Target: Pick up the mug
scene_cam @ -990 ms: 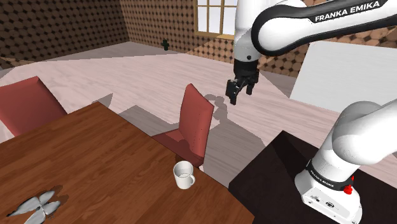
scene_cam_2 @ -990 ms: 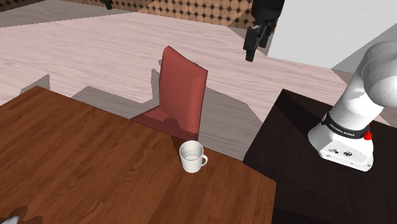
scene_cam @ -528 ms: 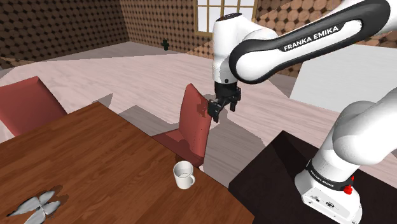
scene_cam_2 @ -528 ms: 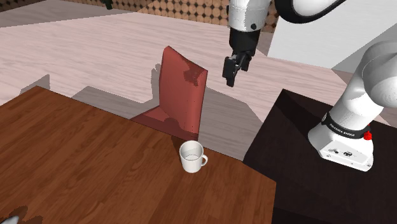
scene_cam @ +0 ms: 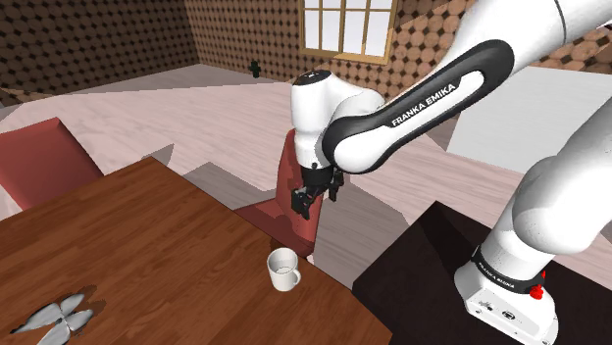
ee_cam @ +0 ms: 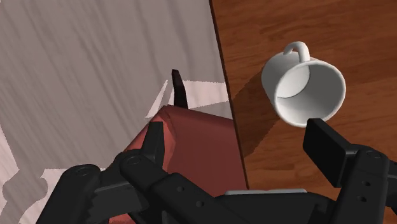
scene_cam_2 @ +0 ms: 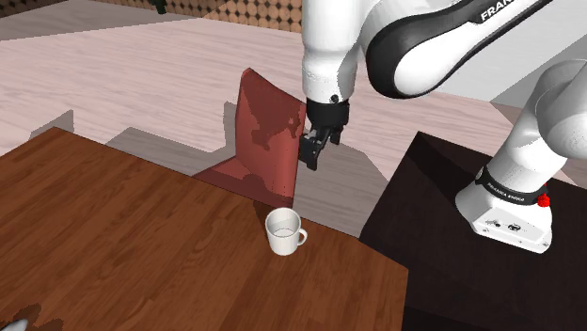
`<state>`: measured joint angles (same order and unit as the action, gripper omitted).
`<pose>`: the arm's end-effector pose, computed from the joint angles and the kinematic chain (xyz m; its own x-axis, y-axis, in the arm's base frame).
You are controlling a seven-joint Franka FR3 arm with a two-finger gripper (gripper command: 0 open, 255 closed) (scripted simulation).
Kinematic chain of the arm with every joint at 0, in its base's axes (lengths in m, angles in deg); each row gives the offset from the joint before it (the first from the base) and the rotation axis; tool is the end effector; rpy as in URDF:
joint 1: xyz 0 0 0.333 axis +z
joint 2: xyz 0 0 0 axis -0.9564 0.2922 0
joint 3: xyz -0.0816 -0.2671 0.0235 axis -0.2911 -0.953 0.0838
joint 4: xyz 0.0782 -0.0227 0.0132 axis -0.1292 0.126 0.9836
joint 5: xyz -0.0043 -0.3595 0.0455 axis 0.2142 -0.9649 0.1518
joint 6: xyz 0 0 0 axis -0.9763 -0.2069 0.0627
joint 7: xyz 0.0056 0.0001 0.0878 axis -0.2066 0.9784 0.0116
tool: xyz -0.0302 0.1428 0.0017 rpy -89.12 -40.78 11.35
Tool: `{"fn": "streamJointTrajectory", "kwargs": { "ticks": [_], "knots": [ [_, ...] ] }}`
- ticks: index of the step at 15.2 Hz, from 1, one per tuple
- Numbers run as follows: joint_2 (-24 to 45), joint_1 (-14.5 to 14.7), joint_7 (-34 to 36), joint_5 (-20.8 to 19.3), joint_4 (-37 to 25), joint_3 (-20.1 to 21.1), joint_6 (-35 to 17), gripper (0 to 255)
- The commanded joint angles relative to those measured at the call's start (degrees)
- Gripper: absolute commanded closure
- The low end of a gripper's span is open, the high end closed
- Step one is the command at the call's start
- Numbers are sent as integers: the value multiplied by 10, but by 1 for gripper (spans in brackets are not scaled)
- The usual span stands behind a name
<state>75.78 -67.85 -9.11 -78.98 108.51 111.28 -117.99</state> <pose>0.3648 0.2585 0.3092 0.9992 -0.0410 0.0016 -0.0410 -0.9964 0.0736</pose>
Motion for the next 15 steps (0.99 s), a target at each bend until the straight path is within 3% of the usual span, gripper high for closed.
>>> {"fn": "streamJointTrajectory", "kwargs": {
  "ticks": [1,7,15],
  "knots": [
    [47,0,35,-25,-14,16,-26,0],
    [199,26,154,-135,-86,30,-71,0],
    [387,119,265,-247,-224,-16,-86,0]
  ]
}}
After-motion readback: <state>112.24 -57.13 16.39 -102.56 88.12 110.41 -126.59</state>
